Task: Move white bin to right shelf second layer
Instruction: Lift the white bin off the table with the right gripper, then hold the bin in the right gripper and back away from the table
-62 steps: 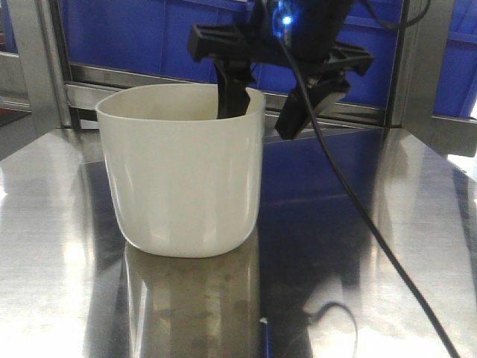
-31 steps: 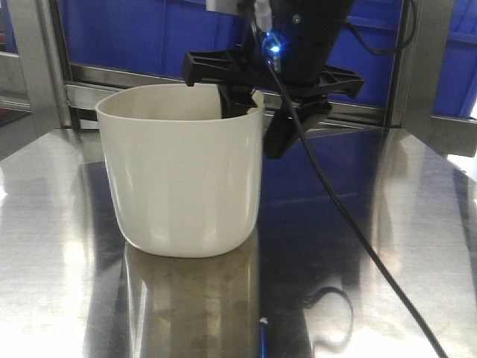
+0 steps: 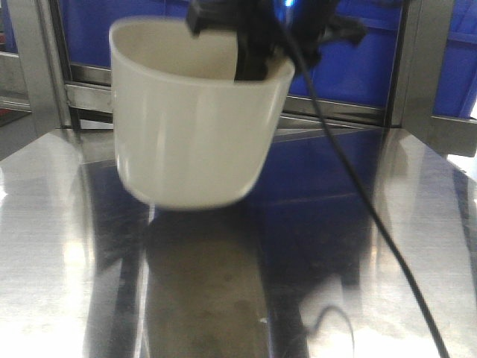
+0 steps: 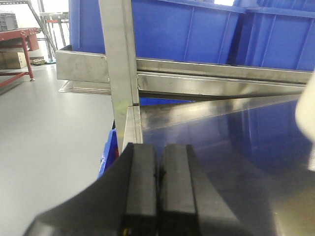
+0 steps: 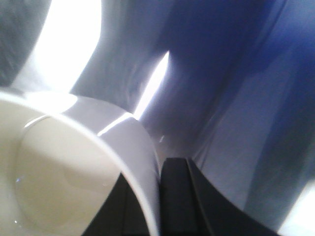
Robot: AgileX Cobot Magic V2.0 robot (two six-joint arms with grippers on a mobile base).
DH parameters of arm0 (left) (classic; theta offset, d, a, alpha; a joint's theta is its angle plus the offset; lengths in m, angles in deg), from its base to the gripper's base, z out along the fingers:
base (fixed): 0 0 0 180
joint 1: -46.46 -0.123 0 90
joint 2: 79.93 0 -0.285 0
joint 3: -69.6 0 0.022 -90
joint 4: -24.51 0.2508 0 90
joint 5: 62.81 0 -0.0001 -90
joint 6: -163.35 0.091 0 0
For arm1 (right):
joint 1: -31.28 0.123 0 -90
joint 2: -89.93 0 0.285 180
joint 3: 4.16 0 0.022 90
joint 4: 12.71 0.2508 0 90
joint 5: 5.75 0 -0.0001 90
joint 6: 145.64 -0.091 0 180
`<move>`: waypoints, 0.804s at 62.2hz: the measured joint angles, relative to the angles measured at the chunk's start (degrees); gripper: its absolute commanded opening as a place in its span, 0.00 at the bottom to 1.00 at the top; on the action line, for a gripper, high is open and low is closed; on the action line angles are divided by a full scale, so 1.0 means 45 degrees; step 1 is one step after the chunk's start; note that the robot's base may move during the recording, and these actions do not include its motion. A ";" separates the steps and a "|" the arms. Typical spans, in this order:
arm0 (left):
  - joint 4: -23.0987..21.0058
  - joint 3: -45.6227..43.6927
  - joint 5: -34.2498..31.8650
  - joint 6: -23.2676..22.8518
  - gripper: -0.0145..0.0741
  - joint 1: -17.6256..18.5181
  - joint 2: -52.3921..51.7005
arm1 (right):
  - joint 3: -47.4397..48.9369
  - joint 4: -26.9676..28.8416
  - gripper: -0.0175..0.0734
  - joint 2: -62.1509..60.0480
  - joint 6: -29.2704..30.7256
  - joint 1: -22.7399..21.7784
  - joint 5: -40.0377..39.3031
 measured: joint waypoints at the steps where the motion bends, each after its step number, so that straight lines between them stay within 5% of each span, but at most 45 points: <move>1: 0.0000 0.0000 0.0000 0.0000 0.26 0.0000 0.0000 | 0.0000 -0.0093 0.25 -0.0133 0.0000 -0.0029 -0.0070; 24: 0.0000 0.0000 0.0000 0.0000 0.26 0.0000 0.0000 | -0.0843 -0.0906 0.25 -0.3858 0.0000 -0.1930 -0.0312; 50: 0.0000 0.0000 0.0000 0.0000 0.26 0.0000 0.0000 | -0.6426 -0.0969 0.25 -0.9534 0.0000 -0.4733 -0.2301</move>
